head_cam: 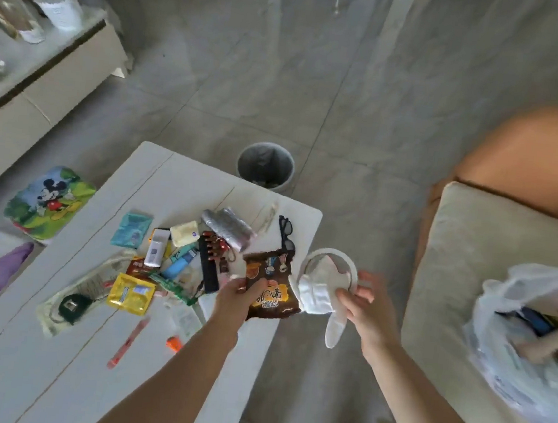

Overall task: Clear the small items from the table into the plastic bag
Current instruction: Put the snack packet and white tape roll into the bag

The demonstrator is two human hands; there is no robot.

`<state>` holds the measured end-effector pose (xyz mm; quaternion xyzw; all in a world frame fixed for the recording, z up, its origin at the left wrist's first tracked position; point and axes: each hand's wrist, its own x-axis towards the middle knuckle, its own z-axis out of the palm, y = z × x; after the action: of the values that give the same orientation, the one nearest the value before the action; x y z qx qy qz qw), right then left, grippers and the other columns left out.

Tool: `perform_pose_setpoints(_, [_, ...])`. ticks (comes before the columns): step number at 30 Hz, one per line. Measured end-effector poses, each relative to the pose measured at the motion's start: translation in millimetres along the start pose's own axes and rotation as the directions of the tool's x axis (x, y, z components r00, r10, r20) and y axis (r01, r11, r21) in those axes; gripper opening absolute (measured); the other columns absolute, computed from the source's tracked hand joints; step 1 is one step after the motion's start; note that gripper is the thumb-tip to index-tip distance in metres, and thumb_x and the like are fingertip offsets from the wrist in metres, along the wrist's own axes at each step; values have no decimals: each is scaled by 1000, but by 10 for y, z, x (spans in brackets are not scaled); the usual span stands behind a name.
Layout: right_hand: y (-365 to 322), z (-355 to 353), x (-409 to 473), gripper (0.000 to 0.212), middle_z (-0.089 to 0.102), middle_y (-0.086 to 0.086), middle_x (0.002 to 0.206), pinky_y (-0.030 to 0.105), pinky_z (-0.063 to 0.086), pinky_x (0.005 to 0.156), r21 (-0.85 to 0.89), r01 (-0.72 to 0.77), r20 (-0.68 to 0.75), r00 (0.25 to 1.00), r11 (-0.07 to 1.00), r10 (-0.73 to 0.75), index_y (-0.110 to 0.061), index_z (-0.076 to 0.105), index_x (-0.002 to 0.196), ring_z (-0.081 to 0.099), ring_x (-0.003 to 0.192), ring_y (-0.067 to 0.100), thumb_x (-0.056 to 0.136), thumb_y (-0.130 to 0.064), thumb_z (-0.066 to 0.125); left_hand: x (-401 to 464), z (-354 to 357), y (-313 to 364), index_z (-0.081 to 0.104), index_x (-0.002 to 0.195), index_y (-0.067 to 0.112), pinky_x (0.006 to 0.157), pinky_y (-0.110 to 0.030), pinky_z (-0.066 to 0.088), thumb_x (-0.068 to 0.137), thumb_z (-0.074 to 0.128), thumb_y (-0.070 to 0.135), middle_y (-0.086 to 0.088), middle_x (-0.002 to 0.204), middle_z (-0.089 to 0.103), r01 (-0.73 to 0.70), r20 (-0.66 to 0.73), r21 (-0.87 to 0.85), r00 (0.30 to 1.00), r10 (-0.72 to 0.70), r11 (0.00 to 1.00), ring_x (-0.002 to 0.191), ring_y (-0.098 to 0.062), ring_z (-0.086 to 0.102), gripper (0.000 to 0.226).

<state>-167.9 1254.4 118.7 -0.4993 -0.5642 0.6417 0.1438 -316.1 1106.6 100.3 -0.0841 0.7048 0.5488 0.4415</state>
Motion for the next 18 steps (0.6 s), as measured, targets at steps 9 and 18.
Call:
perform_pose_setpoints(9, [136, -2000, -327, 28, 64, -5, 86, 29, 50, 72, 156, -15, -388, 919, 988, 76, -30, 57, 96, 62, 79, 13, 81, -8, 67, -564, 1985, -174, 64, 101, 12, 91, -40, 52, 84, 69, 16, -13, 103, 71, -39, 274, 163, 962, -7, 986, 96, -29, 68, 18])
perform_pose_setpoints(18, [474, -3670, -350, 39, 61, 5, 92, 31, 45, 80, 108, -153, -662, 726, 982, 186, -7, 54, 122, 56, 84, 21, 85, -14, 63, -1055, 3861, -624, 64, 105, 1, 68, -27, 52, 89, 64, 15, -13, 97, 69, -144, 371, 420, 928, -24, 896, 80, -21, 66, 22])
